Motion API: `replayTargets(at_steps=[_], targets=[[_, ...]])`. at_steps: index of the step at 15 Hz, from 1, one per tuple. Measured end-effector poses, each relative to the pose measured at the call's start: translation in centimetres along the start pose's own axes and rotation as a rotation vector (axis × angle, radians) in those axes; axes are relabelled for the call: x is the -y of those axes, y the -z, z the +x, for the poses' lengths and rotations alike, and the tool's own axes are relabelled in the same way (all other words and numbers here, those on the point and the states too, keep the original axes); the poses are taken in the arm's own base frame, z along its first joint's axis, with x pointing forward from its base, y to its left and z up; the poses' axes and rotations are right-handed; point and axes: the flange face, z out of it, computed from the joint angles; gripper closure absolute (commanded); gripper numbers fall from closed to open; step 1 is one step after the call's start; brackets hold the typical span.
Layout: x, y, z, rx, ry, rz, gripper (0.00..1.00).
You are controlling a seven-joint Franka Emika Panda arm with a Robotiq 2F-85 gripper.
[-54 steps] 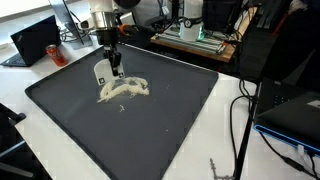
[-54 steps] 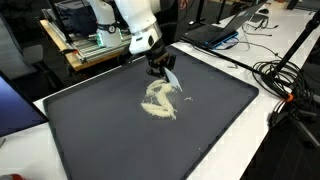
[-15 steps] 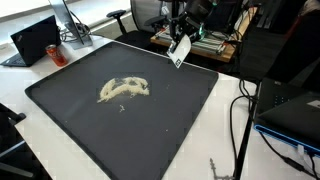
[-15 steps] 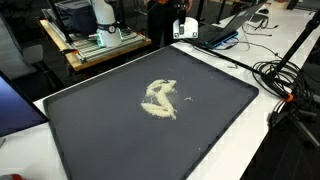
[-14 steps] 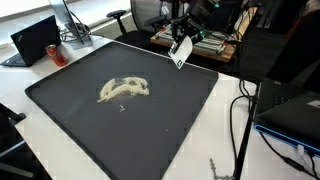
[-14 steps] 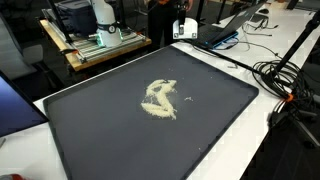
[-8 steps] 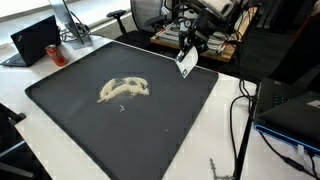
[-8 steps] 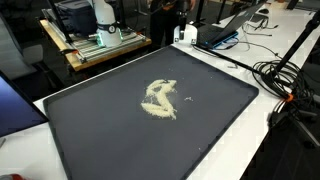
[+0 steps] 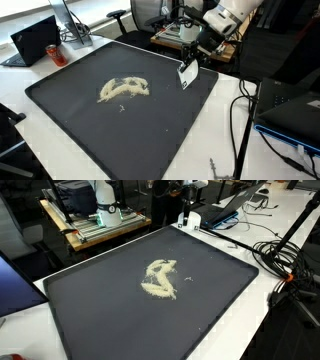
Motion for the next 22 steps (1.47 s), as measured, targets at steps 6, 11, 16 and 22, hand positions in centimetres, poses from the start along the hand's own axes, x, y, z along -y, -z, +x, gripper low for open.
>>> replayTargets(at_steps=[6, 11, 16, 22], targets=[[0.9, -0.9, 1.3, 0.104, -0.023, -0.067, 0.99], [1.4, -0.7, 1.3, 0.159, -0.005, -0.073, 0.99], [2.0, -0.3, 1.4, 0.178, 0.017, -0.038, 0.99], [0.1, -0.2, 2.4, 0.176, 0.005, 0.029, 0.99]])
